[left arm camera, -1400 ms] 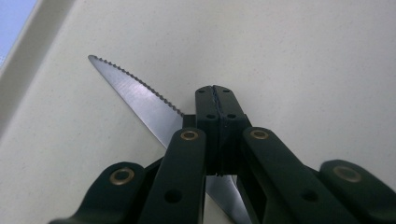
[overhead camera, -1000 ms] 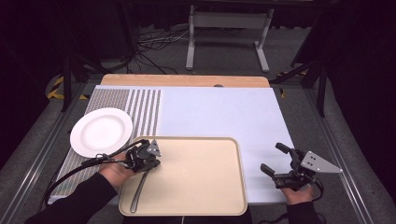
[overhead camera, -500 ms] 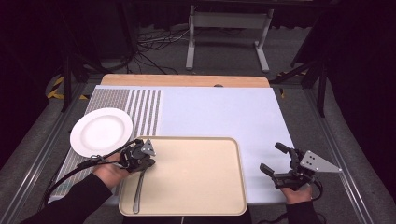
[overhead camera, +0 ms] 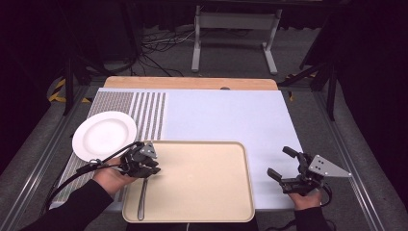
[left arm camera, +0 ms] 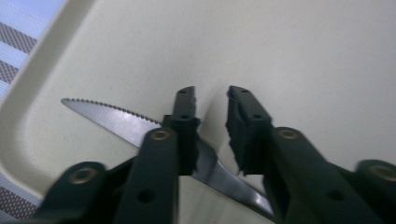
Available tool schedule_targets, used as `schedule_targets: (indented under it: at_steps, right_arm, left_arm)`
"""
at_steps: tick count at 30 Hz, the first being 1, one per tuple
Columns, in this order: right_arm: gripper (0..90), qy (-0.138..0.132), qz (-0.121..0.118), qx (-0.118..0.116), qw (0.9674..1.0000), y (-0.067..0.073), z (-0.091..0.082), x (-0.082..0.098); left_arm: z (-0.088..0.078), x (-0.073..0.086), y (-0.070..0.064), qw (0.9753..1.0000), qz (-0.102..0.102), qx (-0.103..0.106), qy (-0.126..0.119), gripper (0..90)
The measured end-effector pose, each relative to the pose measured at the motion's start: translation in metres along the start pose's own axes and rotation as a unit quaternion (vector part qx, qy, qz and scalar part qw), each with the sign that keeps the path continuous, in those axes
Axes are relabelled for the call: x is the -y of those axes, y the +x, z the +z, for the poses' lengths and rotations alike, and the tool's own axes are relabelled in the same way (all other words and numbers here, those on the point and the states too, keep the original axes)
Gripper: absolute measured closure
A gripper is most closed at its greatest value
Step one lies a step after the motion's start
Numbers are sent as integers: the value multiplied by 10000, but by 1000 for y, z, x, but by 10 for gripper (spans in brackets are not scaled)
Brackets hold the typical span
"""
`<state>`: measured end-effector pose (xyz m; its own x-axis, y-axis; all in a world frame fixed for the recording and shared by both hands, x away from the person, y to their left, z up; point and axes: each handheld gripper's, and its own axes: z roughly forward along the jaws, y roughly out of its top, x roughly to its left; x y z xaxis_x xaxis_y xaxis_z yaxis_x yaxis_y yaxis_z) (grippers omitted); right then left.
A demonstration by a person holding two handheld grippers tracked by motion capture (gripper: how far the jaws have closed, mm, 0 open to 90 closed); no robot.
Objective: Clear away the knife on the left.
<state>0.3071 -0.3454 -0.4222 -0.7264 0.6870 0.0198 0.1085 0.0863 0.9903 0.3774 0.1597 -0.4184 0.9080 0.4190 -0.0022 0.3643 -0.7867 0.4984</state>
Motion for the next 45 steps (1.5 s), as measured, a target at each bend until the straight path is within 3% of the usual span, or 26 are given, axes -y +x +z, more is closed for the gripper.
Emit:
schedule_targets:
  at_steps: [4,6,7,13,18,25,31,35,36,38,41,45]
  right_arm:
    - [15,-7,5,11,10000,-1,0,0]
    - [15,3,11,9,10000,-1,0,0]
    - [15,-4,-1,-4,10000,-1,1,0]
    - [15,-8,10,-7,10000,-1,1,0]
    - [15,-3,2,-8,10000,-1,2,0]
    - [15,-9,2,-17,10000,-1,2,0]
    - [15,-18,4,-27,10000,0,2,0]
    - [15,-19,3,-28,10000,0,2,0]
    - [15,-16,3,-28,10000,0,2,0]
    - [15,-11,-1,-17,10000,0,2,0]
    - [15,-12,1,-10,10000,0,1,0]
    - [15,-7,-14,-22,10000,0,2,0]
  left_arm:
    - [-12,-2,2,9989,118,167,-422,483]
    - [-15,-2,2,9985,154,193,-481,405]
    - [-19,-3,2,9977,134,284,-593,367]
    - [-30,-4,4,9961,-9,373,-798,199]
    - [-42,-2,5,9920,-161,372,-1194,54]
    - [-59,5,3,9869,-148,149,-1598,31]
    - [-73,18,5,9798,-258,39,-1983,24]
    - [-80,28,7,9768,-320,-88,-2117,24]
    - [-83,32,7,9748,-323,-150,-2203,24]
    - [-86,38,8,9738,-369,-191,-2234,25]
    - [-93,51,10,9673,-491,-230,-2477,23]
    - [-99,65,12,9625,-529,-374,-2635,20]
